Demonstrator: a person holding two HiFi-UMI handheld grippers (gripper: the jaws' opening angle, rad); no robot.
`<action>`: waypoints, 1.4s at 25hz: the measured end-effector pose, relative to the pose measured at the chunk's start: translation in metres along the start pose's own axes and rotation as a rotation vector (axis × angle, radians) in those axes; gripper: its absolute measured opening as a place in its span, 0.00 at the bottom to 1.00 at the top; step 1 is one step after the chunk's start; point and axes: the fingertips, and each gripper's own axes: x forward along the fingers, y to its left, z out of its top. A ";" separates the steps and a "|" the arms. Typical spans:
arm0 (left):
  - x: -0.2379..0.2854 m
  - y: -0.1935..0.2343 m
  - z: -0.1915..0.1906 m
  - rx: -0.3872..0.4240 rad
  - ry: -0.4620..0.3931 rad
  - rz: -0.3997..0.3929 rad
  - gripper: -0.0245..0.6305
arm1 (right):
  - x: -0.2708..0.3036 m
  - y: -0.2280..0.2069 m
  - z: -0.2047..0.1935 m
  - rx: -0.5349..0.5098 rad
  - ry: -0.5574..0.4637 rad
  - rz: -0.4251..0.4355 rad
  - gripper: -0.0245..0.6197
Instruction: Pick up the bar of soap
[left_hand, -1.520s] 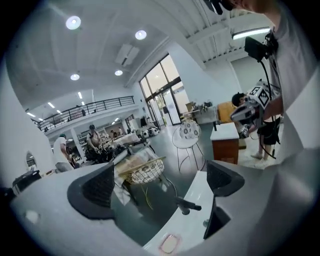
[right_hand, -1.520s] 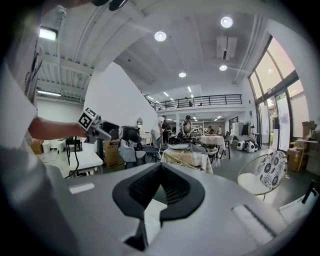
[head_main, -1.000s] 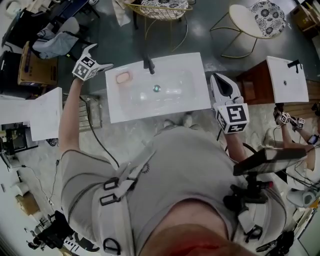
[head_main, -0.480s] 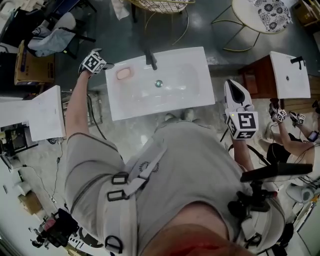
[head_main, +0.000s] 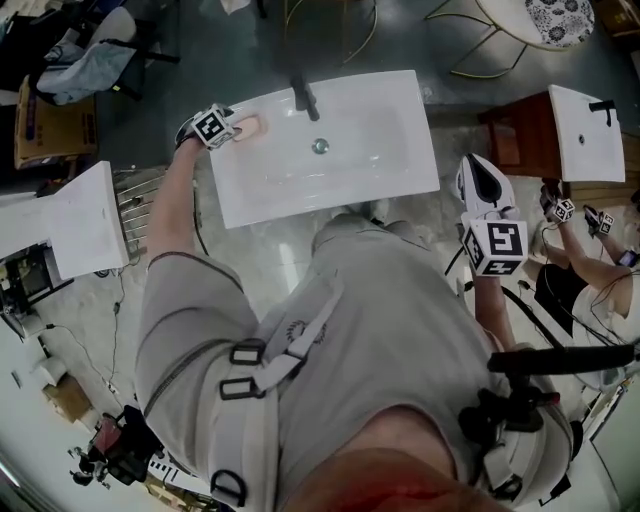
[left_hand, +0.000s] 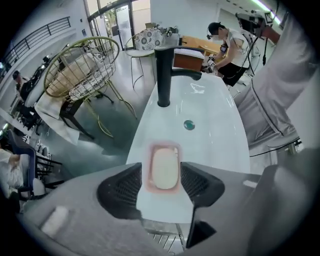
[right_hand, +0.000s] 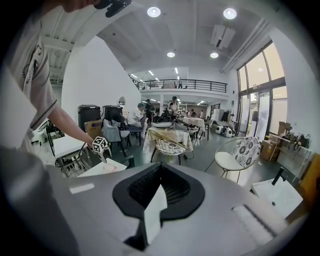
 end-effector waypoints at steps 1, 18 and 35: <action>0.006 0.001 -0.003 -0.001 -0.001 -0.004 0.38 | 0.002 0.006 -0.002 0.001 0.008 0.002 0.04; 0.066 -0.001 -0.017 -0.095 0.029 -0.060 0.42 | 0.005 0.028 -0.021 0.019 0.076 -0.032 0.04; 0.061 0.008 -0.022 -0.157 0.081 -0.044 0.41 | 0.004 0.035 -0.023 0.027 0.074 -0.011 0.04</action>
